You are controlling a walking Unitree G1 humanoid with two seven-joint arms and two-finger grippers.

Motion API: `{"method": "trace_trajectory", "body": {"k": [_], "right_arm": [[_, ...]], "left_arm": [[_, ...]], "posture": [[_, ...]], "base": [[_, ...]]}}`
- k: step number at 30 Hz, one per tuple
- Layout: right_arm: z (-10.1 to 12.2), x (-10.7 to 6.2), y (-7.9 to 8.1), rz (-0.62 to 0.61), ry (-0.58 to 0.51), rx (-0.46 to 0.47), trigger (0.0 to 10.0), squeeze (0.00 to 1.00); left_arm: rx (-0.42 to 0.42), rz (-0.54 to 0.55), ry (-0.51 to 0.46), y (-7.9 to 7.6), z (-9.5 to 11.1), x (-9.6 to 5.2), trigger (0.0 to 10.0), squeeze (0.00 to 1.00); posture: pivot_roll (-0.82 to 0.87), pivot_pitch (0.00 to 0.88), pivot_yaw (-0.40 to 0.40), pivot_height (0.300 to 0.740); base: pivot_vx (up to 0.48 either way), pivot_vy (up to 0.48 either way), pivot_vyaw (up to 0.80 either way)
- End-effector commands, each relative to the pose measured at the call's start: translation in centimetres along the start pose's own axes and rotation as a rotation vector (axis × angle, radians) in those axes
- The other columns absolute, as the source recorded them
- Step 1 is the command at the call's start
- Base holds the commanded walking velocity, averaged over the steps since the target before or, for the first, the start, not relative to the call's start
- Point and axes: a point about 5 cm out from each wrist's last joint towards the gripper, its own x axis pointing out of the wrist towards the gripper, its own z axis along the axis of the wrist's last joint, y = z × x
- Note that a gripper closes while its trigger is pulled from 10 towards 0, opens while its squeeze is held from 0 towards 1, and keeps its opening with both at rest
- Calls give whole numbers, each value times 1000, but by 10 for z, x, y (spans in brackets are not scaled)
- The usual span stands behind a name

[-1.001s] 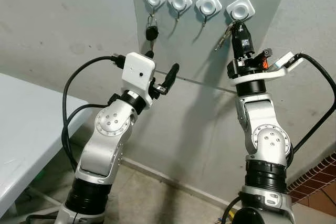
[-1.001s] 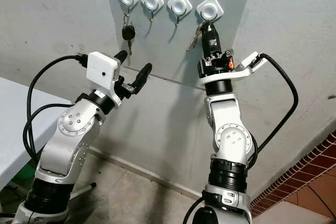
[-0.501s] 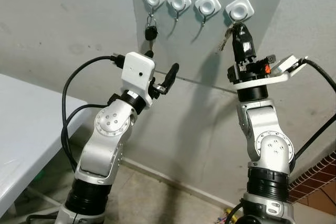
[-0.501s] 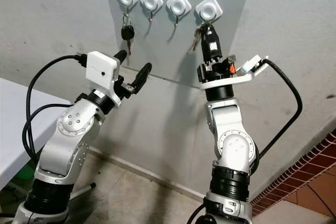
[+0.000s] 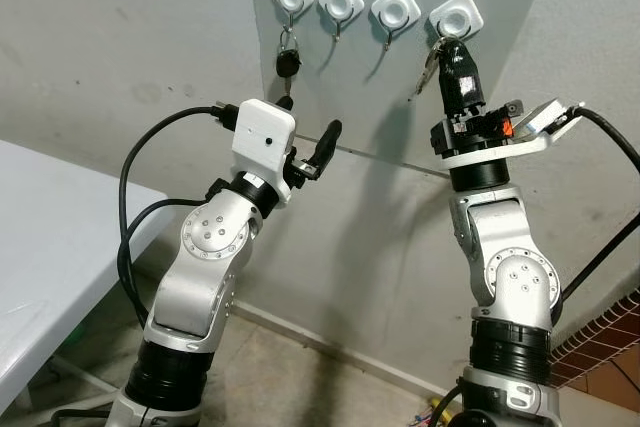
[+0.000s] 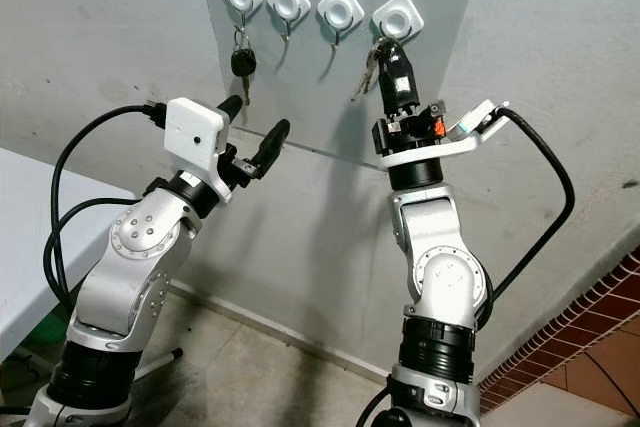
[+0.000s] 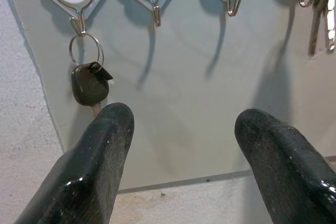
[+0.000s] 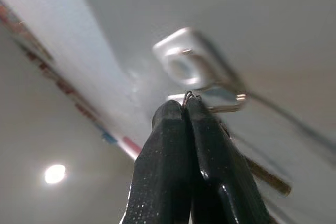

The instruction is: Hang keys on a hook

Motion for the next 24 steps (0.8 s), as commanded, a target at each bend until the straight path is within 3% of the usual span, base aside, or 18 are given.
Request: {"method": "trace_trajectory", "body": {"k": [1,24], "right_arm": [[-2,8,2,-2,-17,15,10000,0],[-2,11,-7,-65,-50,78,10000,0]], "left_arm": [[4,10,2,1,1,-1,10000,0],[3,19,3,2,2,-3,10000,0]], "posture": [[-97,0,7,740],[-85,0,4,740]], "base": [[0,0,0],[0,0,0]]}}
